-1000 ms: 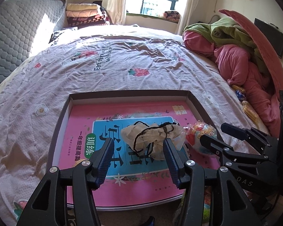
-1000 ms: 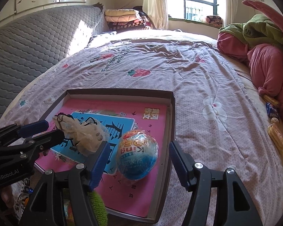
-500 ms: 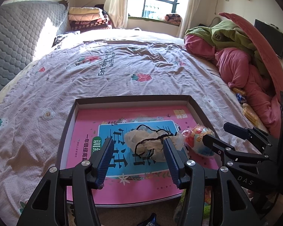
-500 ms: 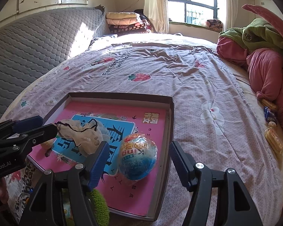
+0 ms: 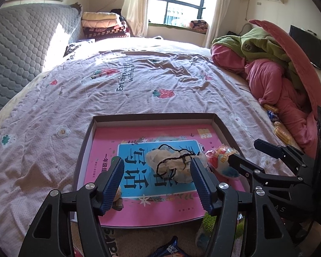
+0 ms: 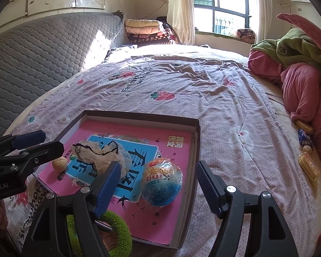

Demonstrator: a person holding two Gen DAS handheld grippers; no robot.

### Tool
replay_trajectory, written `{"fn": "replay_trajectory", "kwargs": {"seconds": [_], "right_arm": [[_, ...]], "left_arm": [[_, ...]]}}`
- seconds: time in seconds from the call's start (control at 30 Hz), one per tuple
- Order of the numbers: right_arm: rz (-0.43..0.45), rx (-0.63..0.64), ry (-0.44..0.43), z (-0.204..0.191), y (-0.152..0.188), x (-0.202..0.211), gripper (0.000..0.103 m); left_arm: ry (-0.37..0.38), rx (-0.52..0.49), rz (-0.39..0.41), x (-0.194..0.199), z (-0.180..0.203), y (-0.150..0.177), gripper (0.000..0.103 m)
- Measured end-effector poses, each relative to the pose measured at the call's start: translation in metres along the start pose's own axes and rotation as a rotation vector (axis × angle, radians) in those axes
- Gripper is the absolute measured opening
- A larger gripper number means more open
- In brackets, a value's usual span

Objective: Organize objects
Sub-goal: 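Withdraw both open grippers up and away from the tray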

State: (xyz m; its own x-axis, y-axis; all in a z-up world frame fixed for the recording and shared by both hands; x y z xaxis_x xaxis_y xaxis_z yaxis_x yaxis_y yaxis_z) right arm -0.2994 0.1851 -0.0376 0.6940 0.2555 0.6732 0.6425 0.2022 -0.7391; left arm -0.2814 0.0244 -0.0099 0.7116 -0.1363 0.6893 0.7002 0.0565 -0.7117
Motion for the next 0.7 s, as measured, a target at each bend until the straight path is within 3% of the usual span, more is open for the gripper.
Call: {"fn": "replay_trajectory", "kwargs": {"seconds": [0.27, 0.7], "right_arm": [[0.019, 0.011, -0.005, -0.003, -0.002, 0.008, 0.074], [0.051, 0.020, 0.001, -0.004, -0.004, 0.020, 0.078]], "left_arm": [[-0.016, 0.009, 0.021, 0.014, -0.004, -0.001, 0.072], [-0.030, 0.005, 0.037, 0.030, -0.001, 0.001, 0.074]]}}
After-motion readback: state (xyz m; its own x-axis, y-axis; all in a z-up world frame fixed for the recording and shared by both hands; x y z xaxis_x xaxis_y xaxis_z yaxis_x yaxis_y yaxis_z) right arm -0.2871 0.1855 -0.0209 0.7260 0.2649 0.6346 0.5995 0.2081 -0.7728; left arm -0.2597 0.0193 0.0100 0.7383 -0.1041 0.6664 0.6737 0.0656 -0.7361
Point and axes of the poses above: each gripper's, at about its wrist camera, not at the fingertips, and x roughly against the way its jaws point, z to its right, y to its underside, the point moved 6 cm from there along -x, roughly the way its jaws point, and after that the axes turned 2 degrees about x, right-handed, at the moved point
